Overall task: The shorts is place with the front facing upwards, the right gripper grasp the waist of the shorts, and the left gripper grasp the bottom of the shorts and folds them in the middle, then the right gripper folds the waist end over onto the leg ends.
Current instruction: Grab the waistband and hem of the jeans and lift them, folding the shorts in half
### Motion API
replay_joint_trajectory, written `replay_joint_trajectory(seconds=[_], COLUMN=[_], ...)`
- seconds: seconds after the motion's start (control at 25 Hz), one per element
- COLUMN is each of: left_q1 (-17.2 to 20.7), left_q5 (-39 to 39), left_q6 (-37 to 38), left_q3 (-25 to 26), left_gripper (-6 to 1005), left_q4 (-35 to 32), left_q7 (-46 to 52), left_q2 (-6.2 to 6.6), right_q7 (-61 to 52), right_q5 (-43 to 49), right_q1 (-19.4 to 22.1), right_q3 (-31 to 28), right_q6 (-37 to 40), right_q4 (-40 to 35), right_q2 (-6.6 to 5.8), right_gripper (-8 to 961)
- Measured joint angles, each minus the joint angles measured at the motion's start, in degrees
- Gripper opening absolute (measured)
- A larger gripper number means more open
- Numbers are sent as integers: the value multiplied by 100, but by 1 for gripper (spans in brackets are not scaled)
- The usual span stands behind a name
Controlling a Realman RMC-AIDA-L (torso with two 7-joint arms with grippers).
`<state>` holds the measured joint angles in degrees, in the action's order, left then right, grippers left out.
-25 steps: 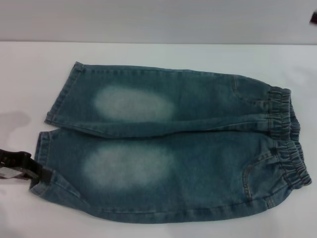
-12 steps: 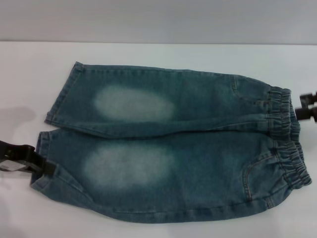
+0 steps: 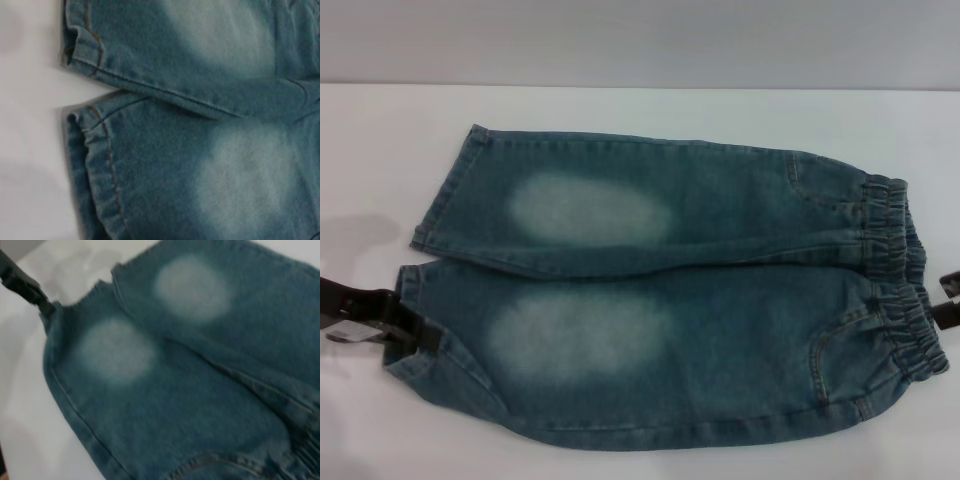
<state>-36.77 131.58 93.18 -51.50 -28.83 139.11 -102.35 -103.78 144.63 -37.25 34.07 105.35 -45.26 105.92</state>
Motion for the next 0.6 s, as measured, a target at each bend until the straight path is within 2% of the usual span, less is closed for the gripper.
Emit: replay_joint_trajectory(seconds=[0.6], left_q1=[-98], left_q5=[-18], left_q6=[-59], left_q3=[71], left_gripper=[43], left_q4=[0], left_q7=[53], left_q2=[-56], right_q7=[-214], right_q5=[1068], right_q1=[-132], right_q3=[356], right_q6=[-355], right_q4=[293], right_q2=[136], right_gripper=[612])
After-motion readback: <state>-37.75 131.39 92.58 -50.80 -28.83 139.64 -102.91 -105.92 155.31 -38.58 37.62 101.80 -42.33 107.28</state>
